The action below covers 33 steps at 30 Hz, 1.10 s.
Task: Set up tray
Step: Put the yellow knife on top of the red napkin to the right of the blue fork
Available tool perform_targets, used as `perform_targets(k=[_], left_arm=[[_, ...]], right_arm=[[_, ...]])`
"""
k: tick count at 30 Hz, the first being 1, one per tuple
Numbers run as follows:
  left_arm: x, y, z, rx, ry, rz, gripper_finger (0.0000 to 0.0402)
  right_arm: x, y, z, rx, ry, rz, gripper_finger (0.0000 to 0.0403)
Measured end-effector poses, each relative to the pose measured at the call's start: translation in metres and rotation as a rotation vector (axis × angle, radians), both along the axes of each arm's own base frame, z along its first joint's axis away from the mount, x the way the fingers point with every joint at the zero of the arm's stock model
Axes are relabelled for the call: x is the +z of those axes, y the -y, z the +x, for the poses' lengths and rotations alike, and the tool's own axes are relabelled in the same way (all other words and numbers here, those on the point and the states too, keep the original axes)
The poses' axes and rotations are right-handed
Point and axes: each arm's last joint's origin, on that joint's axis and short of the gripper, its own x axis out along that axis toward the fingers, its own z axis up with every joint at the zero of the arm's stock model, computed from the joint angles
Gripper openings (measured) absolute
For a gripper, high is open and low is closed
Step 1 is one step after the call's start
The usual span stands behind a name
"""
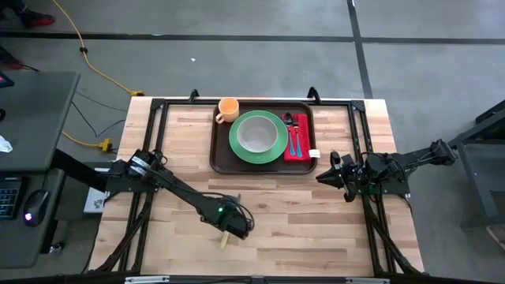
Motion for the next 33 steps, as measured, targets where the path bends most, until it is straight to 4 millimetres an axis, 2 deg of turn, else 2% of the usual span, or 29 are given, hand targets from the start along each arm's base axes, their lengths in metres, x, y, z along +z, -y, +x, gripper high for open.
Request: perform_targets(k=[22,33], left_arm=[[0.043,-0.003,0.014,-0.13,-0.013,0.006,0.0085],[0.088,-0.019,0.032,-0.23,0.054,0.059,0.0085]], right_arm=[[0.0,0.0,0.0,-0.001,-0.003,0.016,0.0032],[0.0,0.0,0.0,-0.002,-0.005,0.028,0.0032]])
